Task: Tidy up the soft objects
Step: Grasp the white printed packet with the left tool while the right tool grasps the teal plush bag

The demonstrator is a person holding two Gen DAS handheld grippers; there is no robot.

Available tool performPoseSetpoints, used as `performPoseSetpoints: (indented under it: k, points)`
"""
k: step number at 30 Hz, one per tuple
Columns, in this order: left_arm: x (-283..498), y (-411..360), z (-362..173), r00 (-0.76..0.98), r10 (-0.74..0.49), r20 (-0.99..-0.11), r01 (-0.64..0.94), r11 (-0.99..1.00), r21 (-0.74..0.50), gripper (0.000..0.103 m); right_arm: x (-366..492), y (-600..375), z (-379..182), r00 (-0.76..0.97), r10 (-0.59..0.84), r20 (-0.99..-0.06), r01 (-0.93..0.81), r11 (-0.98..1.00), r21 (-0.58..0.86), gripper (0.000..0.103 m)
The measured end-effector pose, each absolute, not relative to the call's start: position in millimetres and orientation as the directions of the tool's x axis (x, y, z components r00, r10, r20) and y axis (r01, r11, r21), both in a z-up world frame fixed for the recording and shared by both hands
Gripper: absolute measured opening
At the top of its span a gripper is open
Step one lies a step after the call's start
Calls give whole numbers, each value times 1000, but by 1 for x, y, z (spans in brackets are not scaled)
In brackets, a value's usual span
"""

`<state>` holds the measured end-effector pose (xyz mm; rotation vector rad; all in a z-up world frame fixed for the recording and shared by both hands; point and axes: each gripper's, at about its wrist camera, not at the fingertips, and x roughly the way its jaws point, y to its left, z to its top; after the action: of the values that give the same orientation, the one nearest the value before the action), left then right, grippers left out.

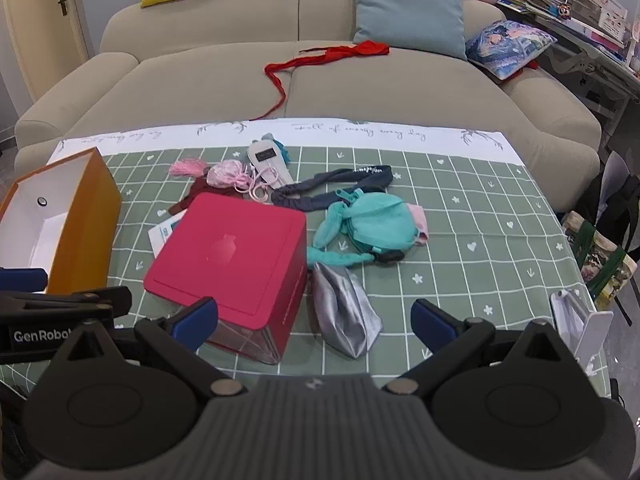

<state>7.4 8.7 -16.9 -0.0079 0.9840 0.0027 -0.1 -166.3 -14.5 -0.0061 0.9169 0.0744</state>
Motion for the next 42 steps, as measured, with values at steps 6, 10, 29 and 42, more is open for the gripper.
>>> performPoseSetpoints:
  k: [6, 10, 29, 42]
  points:
    - [22, 26, -6, 580, 7, -815, -6, 1000, 4, 103, 8, -172, -5, 634, 73, -770, -61, 997, 44, 100]
    - [41, 46, -1, 591, -34, -806, -12, 999, -50, 103, 23, -183, 4, 660, 79, -748, -54, 997, 57, 100]
    - [156, 62, -76, 412, -114, -904, 214, 976, -26, 103, 145, -222, -56, 763, 83, -641, -162, 984, -67, 101]
    - [186, 49, -117, 303, -124, -945, 497, 866, 46, 103, 200, -218, -116, 578, 149, -802, -306, 951, -44, 100]
